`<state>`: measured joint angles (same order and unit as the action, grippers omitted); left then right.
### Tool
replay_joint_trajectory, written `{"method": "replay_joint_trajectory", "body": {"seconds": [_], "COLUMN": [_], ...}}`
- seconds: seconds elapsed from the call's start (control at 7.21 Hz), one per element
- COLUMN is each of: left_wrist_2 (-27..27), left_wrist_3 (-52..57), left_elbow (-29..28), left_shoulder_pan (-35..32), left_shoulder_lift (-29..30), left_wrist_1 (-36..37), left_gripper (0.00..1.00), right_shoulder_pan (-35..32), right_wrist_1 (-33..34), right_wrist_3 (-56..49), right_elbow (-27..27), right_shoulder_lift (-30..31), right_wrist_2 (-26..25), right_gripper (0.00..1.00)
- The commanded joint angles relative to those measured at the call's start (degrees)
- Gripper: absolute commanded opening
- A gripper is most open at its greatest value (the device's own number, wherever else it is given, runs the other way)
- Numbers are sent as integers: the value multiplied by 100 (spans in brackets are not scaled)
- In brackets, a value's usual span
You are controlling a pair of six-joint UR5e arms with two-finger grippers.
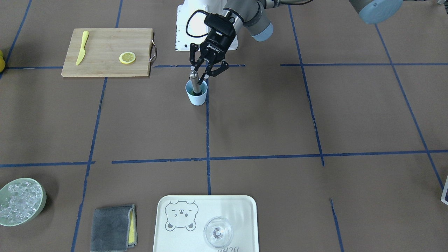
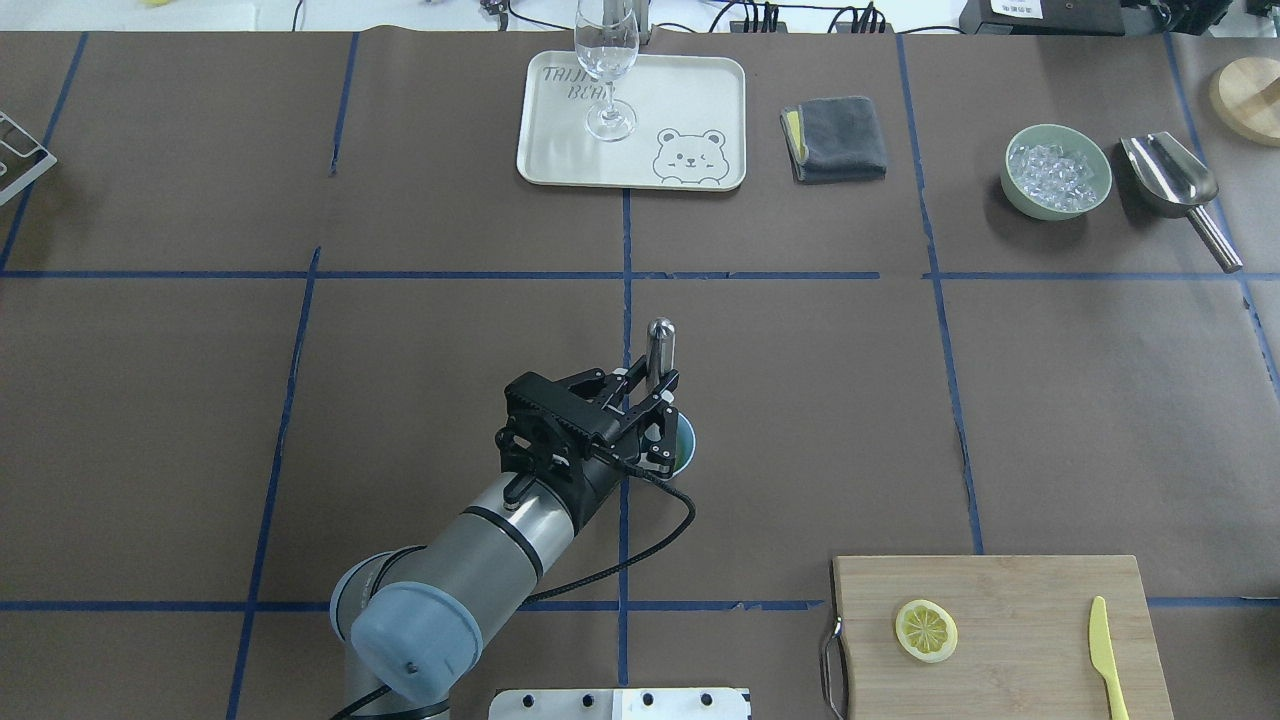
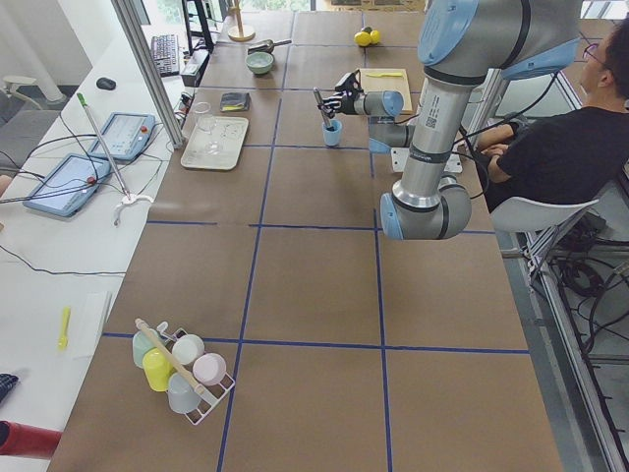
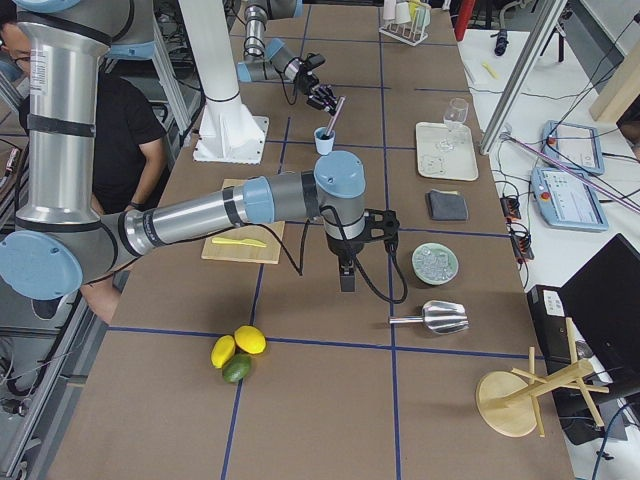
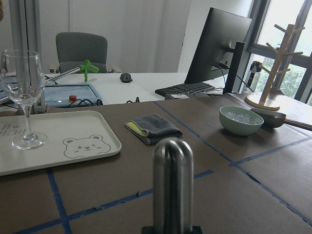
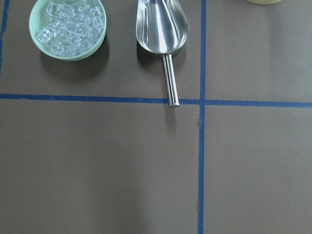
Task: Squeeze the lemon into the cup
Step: 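Press the muddler down into the cup onto the lemon slice, then lift the muddler out of the cup and carry it back to its spot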
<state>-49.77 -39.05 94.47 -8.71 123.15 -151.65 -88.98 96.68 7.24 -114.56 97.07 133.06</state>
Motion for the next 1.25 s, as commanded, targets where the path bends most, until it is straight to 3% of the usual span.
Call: {"method": "replay_joint_trajectory", "body": {"seconds": [0.0, 0.42, 0.69, 1.11], "left_wrist_2": [-6, -102, -1030, -2744], "left_wrist_3": [500, 741, 566, -75], "left_elbow": [508, 1072, 1091, 1608], "left_shoulder_pan": [-34, -436, -1059, -1834], "left_shoulder_lift": [-54, -72, -500, -1895], "left_wrist_1": [-74, -93, -75, -58], "left_gripper": [0, 0, 0, 0], "right_shoulder_pan": [-49, -58, -67, -75], "right_wrist_1": [-9, -53, -53, -53], "right_wrist_3": [-3, -3, -3, 6], "right_elbow": [-22, -14, -40, -66], "right_shoulder_lift": [31, 92, 110, 119], "right_wrist_2": [44, 176, 176, 176], "right_gripper": [100, 100, 100, 100]}}
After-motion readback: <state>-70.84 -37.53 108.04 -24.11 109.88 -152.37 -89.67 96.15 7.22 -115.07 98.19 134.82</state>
